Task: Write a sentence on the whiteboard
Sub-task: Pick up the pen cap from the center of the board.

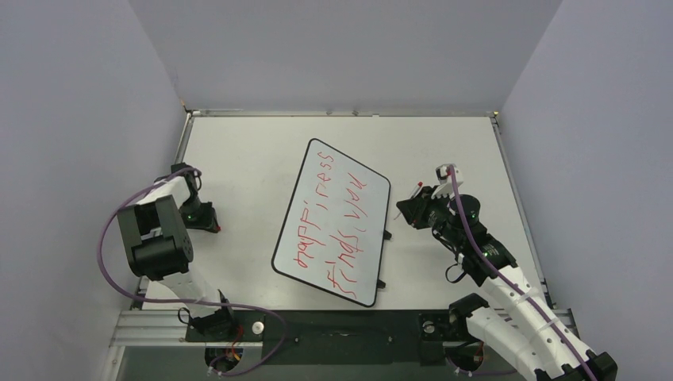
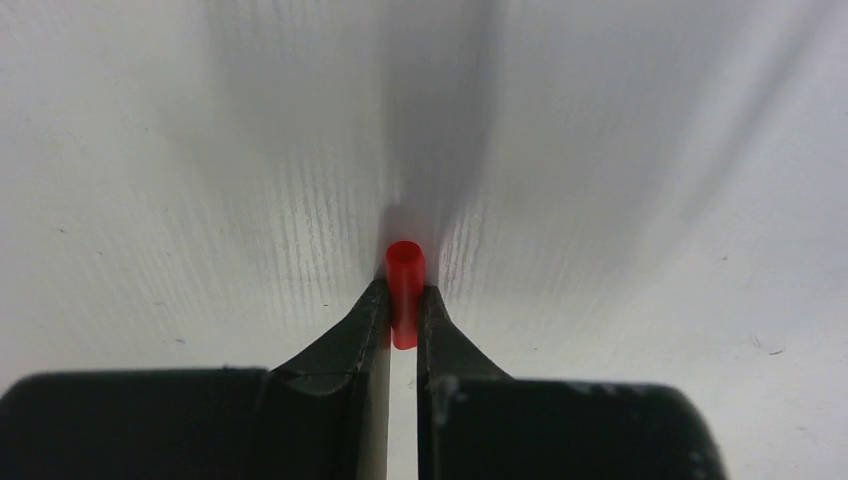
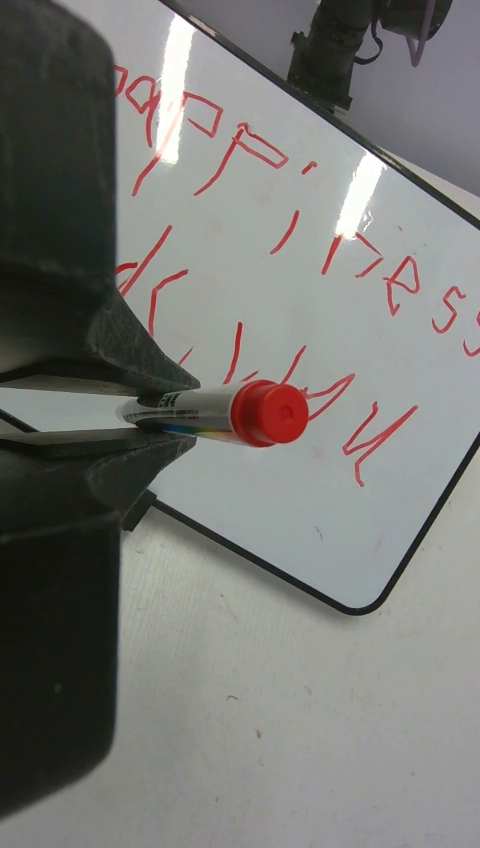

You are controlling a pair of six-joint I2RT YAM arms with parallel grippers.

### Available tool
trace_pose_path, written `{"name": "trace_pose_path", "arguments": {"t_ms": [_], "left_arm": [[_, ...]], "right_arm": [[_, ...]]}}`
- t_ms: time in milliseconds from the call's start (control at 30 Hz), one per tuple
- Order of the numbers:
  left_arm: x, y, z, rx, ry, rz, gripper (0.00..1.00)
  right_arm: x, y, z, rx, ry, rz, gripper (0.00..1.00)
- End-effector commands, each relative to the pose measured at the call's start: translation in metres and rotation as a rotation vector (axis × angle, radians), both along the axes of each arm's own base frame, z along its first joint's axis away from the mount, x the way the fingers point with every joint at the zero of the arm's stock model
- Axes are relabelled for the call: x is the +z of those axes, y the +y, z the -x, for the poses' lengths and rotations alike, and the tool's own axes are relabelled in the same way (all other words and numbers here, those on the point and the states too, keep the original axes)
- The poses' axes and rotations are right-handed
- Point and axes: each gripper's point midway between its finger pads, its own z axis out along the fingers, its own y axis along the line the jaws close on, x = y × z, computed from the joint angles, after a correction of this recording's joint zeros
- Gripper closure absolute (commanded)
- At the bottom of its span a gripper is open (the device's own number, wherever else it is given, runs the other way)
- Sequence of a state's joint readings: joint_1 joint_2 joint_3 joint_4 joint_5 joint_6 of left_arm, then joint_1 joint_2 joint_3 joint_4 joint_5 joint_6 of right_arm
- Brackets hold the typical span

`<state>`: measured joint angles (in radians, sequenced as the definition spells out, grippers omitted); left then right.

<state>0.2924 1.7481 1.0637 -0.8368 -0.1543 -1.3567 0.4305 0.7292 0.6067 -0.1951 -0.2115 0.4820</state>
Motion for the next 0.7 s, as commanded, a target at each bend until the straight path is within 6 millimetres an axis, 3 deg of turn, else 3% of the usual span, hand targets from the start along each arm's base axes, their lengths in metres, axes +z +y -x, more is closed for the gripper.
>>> {"name": "trace_pose_path", "arguments": {"t_ms": [0,133,200,300,433,533,667], "left_arm": [[-0.017,0.001,-0.002,-0.025,-0.039,-0.002,1.0],[-0.011,0.002,-0.008,-0.111,-0.08,-0.016,1.0],[0.002,0.003,-0.014,-0.166,-0.115,-0.035,1.0],[0.037,0.008,-0.024,-0.246,-0.225,-0.099,1.0],[0.097,0.008,-0.034,-0.362,-0.445,-0.205,1.0],[0.158,0.004,-0.038,-0.451,-0.648,-0.309,1.0],[0.224,-0.005,-0.027,-0.574,-0.803,-0.428,1.0]], "right_arm": [[0.021,-0.002,-0.006,-0.012,-0.07,-0.02,1.0],[0.023,-0.001,-0.004,-0.007,-0.069,-0.025,1.0],[0.027,0.0,-0.003,-0.002,-0.074,-0.036,1.0],[0.036,0.004,0.0,0.019,-0.082,-0.061,1.0],[0.052,0.007,0.004,0.033,-0.105,-0.098,1.0],[0.062,0.007,0.006,0.035,-0.127,-0.116,1.0],[0.077,0.007,0.01,0.044,-0.152,-0.134,1.0]]}}
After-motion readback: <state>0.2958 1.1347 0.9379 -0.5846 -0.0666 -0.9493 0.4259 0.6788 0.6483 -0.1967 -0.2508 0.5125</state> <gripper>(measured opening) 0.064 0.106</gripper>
